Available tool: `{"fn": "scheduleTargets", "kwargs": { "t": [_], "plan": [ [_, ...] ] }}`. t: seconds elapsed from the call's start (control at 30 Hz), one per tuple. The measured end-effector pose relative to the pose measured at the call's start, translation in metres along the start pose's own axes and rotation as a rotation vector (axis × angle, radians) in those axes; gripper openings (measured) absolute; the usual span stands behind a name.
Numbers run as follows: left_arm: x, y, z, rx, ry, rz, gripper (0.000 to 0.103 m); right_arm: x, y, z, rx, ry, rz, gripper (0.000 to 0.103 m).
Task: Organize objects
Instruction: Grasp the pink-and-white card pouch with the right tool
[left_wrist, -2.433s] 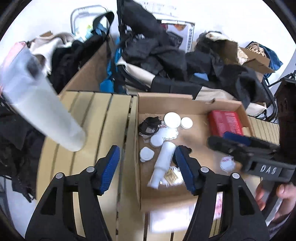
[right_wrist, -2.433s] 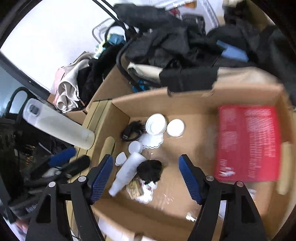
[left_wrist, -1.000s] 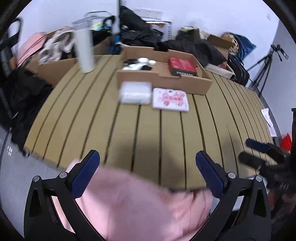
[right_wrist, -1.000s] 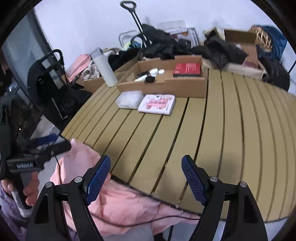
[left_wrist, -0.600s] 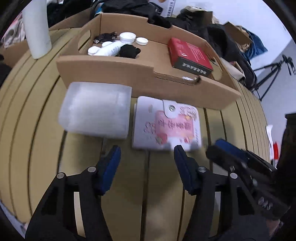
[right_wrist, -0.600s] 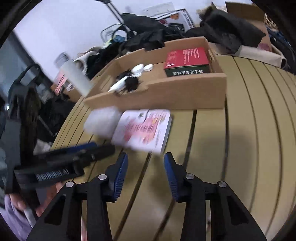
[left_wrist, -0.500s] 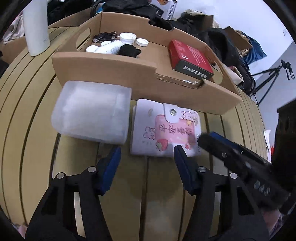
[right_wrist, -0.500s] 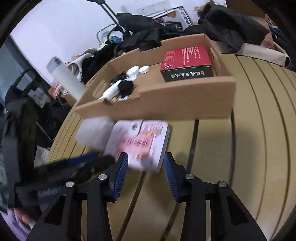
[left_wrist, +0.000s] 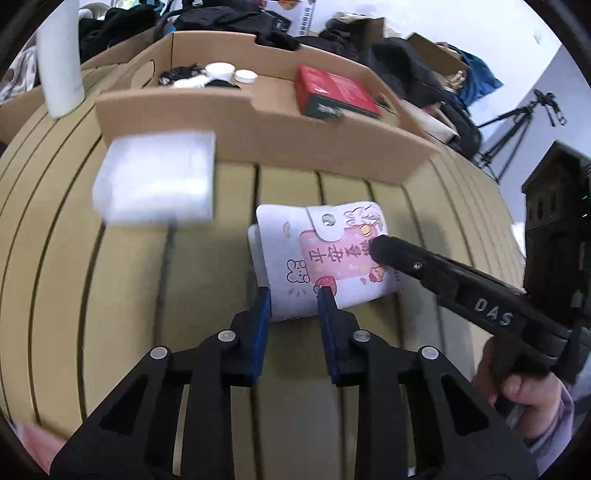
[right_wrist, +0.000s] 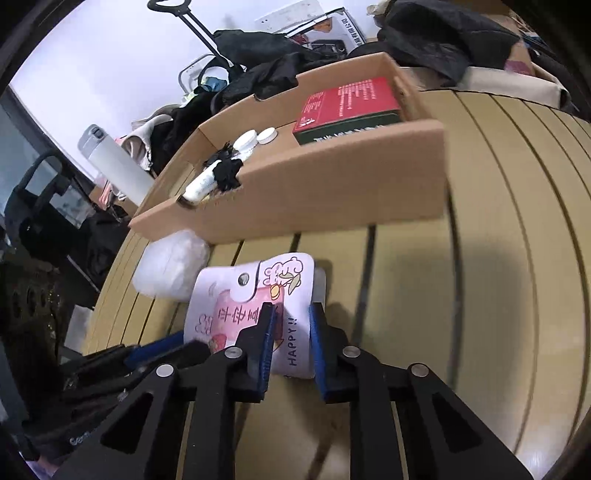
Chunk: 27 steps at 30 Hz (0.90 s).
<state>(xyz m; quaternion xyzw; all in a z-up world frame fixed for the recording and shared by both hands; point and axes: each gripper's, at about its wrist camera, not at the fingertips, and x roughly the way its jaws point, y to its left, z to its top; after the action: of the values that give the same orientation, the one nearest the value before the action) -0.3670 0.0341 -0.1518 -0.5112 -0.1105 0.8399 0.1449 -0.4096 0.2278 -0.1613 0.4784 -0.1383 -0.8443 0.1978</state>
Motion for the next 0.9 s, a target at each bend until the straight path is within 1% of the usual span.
{"fn": "scheduleTargets", "kwargs": {
  "t": [0.03,0.07,0.13,0.2,0.3,0.4,0.43,0.47,0.5,0.53,0.57,0.63,0.67,0.73,0.8,0.83,0.87,0.9],
  "plan": [
    [-0.007,-0.003,-0.009,-0.009,0.006,-0.021,0.022,-0.004,0.001,-0.006,-0.007,0.008,-0.009,0.019],
    [-0.013,-0.007,-0.022,-0.017,0.016,-0.043,0.022,-0.013,0.003,-0.02,-0.024,0.018,-0.023,0.019],
    [-0.021,-0.014,-0.041,-0.007,0.04,-0.061,0.022,-0.029,0.005,-0.043,-0.041,0.033,-0.048,0.019],
    [-0.024,-0.02,-0.061,0.011,0.072,-0.027,0.022,-0.046,0.006,-0.063,-0.037,0.037,-0.05,0.019],
    [-0.029,-0.02,-0.068,0.003,0.062,-0.001,0.022,-0.061,0.005,-0.078,-0.04,0.033,-0.063,0.019],
    [-0.036,-0.017,-0.064,-0.011,0.022,0.013,0.026,-0.074,0.004,-0.076,-0.042,-0.012,-0.063,0.02],
    [-0.038,-0.016,-0.062,-0.019,0.01,0.02,0.031,-0.077,0.005,-0.075,-0.049,-0.022,-0.067,0.026],
    [-0.038,-0.016,-0.062,-0.022,0.003,0.027,0.037,-0.078,0.006,-0.075,-0.056,-0.028,-0.069,0.042],
    [-0.037,-0.016,-0.062,-0.025,-0.001,0.026,0.038,-0.078,0.007,-0.073,-0.062,-0.025,-0.061,0.053],
    [-0.036,-0.016,-0.062,-0.027,0.0,0.026,0.039,-0.077,0.008,-0.073,-0.063,-0.017,-0.054,0.076],
    [-0.034,-0.016,-0.063,-0.024,0.006,0.026,0.039,-0.076,0.009,-0.073,-0.062,-0.012,-0.046,0.079],
    [-0.031,-0.017,-0.064,-0.02,0.013,0.022,0.04,-0.075,0.012,-0.075,-0.063,-0.012,-0.037,0.079],
    [-0.028,-0.018,-0.064,-0.019,0.017,0.021,0.043,-0.073,0.014,-0.075,-0.067,-0.008,-0.045,0.079],
    [-0.021,-0.018,-0.063,-0.025,0.031,0.014,0.044,-0.068,0.015,-0.076,-0.07,0.003,-0.076,0.079],
    [-0.016,-0.017,-0.064,-0.029,0.043,0.002,0.044,-0.062,0.015,-0.076,-0.069,0.021,-0.082,0.066],
    [-0.016,-0.017,-0.064,-0.025,0.037,-0.002,0.044,-0.059,0.015,-0.077,-0.069,0.029,-0.085,0.054],
    [-0.015,-0.018,-0.064,-0.025,0.038,-0.008,0.044,-0.057,0.015,-0.077,-0.071,0.035,-0.09,0.044],
    [-0.015,-0.018,-0.064,-0.026,0.036,-0.014,0.043,-0.053,0.015,-0.077,-0.074,0.044,-0.09,0.04]
  ]
}}
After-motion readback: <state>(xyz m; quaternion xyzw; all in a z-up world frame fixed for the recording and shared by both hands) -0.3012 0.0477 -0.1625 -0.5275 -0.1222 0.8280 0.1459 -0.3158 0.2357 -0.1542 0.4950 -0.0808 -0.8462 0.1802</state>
